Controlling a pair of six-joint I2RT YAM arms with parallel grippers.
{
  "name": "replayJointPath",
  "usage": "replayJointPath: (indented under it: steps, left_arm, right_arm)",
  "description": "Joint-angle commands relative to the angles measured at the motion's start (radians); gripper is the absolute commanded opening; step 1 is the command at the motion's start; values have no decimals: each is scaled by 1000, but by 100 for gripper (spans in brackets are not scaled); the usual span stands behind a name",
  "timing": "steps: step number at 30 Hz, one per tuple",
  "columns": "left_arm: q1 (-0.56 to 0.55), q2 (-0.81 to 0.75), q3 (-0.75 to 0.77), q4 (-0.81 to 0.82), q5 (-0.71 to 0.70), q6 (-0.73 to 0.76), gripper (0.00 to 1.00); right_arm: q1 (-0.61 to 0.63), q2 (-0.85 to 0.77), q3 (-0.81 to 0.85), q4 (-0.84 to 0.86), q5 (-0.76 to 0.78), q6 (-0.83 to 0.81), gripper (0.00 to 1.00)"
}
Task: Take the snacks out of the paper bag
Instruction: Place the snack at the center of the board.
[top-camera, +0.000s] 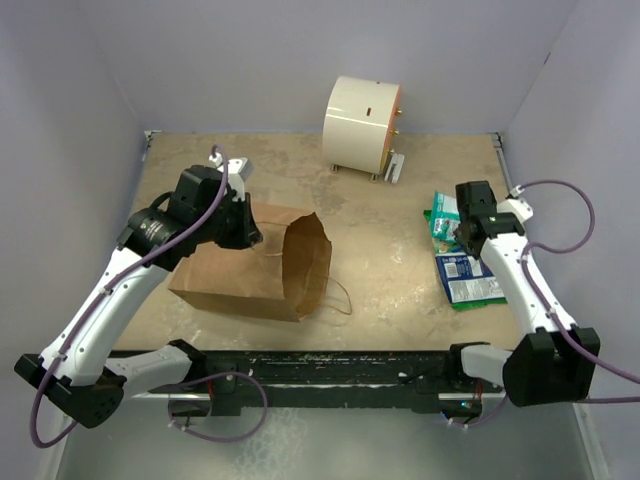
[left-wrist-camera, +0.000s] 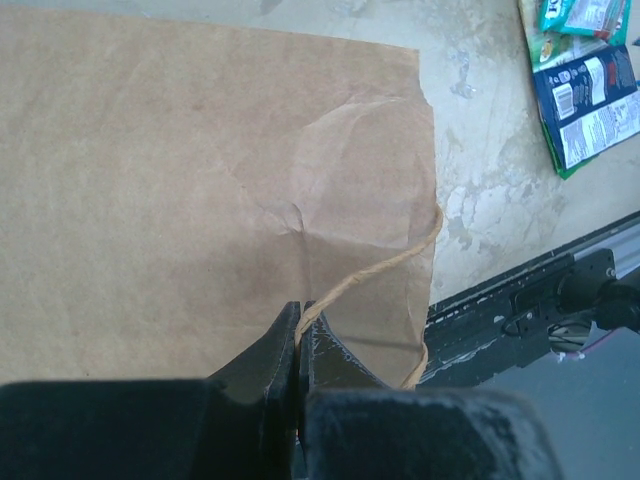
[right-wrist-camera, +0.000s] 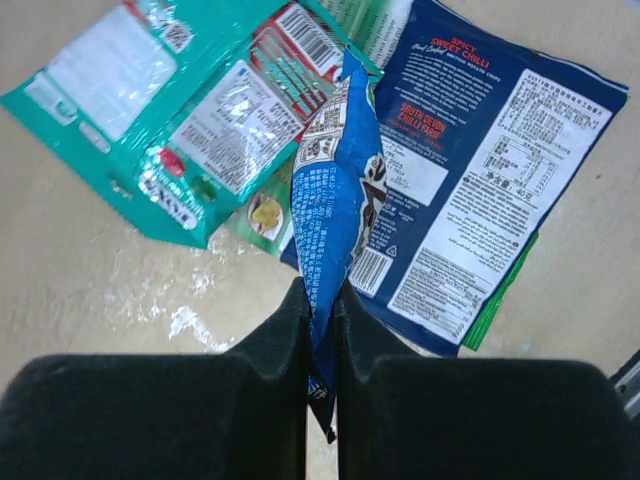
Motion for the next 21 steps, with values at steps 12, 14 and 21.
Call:
replayJointPath:
  steps: [12,14,21]
  left_arm:
    - [5,21,34,66,89,63,0]
    - [5,27,39,66,89,68,0]
    - [5,42,63,54,82,92,0]
  right_arm:
    - [-130,86,-153,255,40,200,4]
    - [-130,97,-176,272,40,239,4]
    - [-130,121,-257,384,-9,225,19]
